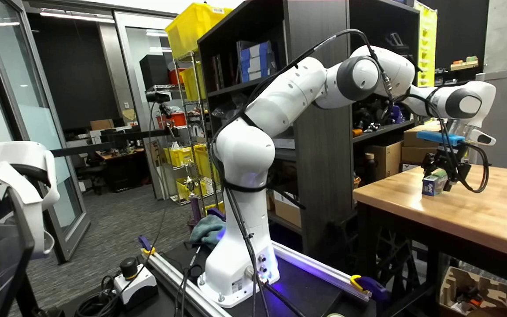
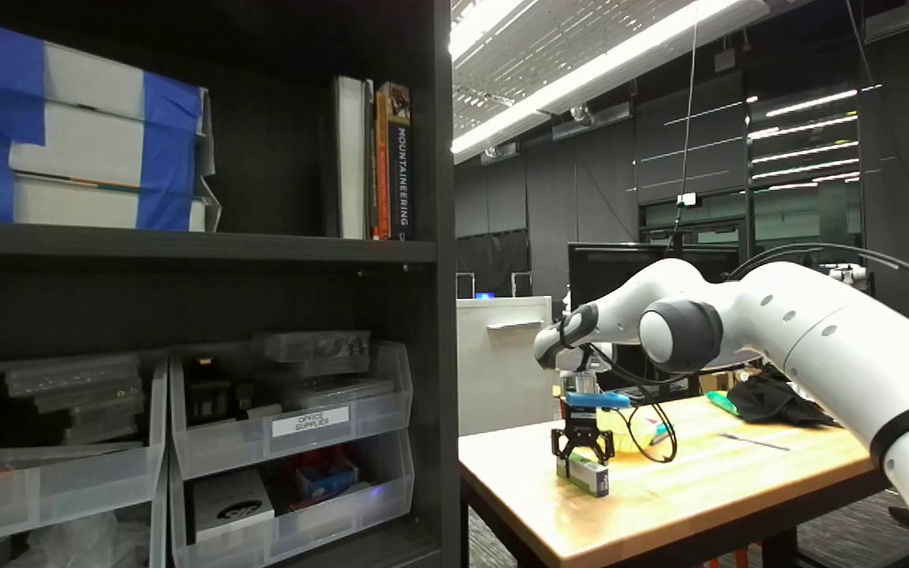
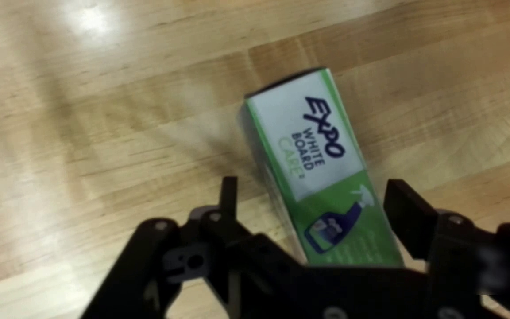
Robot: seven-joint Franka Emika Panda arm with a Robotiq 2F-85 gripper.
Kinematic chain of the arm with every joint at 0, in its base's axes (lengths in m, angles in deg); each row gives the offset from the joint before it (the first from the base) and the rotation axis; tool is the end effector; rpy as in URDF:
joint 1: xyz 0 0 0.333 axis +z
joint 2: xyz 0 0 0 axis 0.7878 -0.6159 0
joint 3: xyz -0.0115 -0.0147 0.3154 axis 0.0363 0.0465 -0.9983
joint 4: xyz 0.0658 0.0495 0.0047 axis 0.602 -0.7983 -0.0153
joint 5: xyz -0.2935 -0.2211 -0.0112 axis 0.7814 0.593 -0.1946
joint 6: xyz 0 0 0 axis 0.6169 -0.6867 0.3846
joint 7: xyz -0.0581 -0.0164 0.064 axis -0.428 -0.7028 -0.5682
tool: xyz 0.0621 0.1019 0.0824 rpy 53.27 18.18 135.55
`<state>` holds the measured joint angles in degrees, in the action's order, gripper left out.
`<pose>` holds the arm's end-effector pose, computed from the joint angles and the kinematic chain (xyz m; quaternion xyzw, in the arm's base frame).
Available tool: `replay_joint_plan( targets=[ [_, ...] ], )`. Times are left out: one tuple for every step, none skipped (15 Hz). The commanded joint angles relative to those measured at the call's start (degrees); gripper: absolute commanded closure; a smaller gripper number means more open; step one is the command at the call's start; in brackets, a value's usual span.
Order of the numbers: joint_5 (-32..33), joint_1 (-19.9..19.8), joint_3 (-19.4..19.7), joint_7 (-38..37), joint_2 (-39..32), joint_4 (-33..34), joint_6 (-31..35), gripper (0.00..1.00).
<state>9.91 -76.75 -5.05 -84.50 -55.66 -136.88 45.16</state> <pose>0.6124 -0.3435 0.2330 -0.9395 0.3025 0.1329 0.0899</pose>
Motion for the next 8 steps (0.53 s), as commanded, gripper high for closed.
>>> replay_joint_plan(
  targets=[
    [-1.1, -0.9, -0.5, 0.2, -0.3, 1.3, -0.5, 0.46],
    [-1.1, -1.0, -0.5, 0.1, -0.3, 1.4, -0.6, 0.54],
    [-1.1, -1.0, -0.5, 0.1, -0.3, 1.4, -0.6, 0.62],
    [-1.0, -1.0, -0.5, 0.1, -0.4, 1.4, -0.5, 0.69],
    [-1.0, -1.0, -0.5, 0.1, -0.4, 1.5, -0.6, 0.77],
    [-1.0, -1.0, -0.5, -0.1, -0.3, 1.4, -0.4, 0.84],
    [-1.1, -1.0, -0.5, -0.2, 0.0, 1.1, -0.2, 0.87],
    [-1.3, -1.1, -0.5, -0.2, 0.5, 0.6, 0.0, 0.87]
  ],
)
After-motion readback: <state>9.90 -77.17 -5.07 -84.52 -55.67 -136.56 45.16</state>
